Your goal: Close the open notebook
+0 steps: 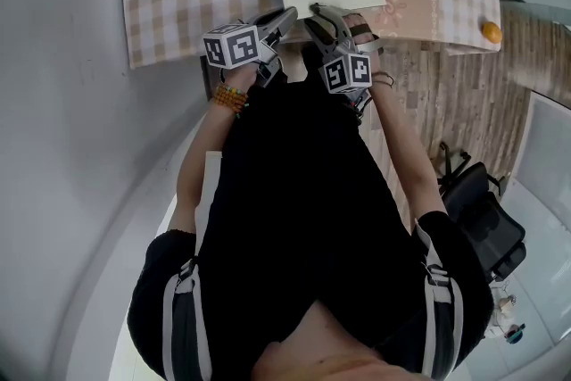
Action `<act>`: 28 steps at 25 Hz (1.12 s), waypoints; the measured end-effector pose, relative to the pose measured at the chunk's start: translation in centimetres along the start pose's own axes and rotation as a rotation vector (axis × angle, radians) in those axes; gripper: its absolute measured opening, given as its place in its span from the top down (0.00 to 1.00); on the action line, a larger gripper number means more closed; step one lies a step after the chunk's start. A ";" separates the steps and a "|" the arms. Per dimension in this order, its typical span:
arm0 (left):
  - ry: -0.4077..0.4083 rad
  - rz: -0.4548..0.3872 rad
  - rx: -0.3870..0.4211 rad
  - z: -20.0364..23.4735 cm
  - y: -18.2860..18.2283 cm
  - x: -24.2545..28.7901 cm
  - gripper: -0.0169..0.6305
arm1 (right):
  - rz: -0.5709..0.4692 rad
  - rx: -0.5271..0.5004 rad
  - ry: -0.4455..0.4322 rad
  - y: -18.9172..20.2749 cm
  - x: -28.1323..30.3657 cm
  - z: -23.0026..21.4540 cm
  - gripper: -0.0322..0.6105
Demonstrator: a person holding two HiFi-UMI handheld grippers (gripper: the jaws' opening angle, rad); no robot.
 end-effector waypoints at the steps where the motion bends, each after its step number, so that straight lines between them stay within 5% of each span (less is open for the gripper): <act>1: -0.001 -0.001 0.004 -0.2 -0.1 0.1 0.91 | -0.011 -0.025 -0.001 -0.6 0.2 0.0 0.70; 9: -0.044 0.030 0.032 -0.6 0.0 -0.4 0.84 | -0.034 -0.092 0.057 -2.4 1.4 -0.2 0.81; 14: 0.034 0.052 0.045 -2.0 -0.1 -1.9 0.74 | -0.048 -0.028 0.061 -2.4 1.2 -0.5 0.87; 19: -0.012 0.062 0.269 -1.7 -4.1 -2.0 0.75 | -0.044 0.052 0.071 -1.8 3.8 -3.2 0.88; 22: -0.002 0.118 0.419 -4.0 -1.8 -2.5 0.78 | -0.050 0.112 0.094 -2.3 1.5 -2.2 0.89; 28: 0.028 0.140 0.530 -6.0 -0.8 -1.1 0.78 | -0.047 0.211 0.147 -2.0 -0.3 -3.1 0.89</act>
Point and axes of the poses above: the fingertips, and each gripper's own axes: x forward along the fingers, z to its left, y out of its underside, the point moved 4 cm from there along -x, backward along the fingers, and after that the axes turned 10 degrees about y, right-handed, at the moved point
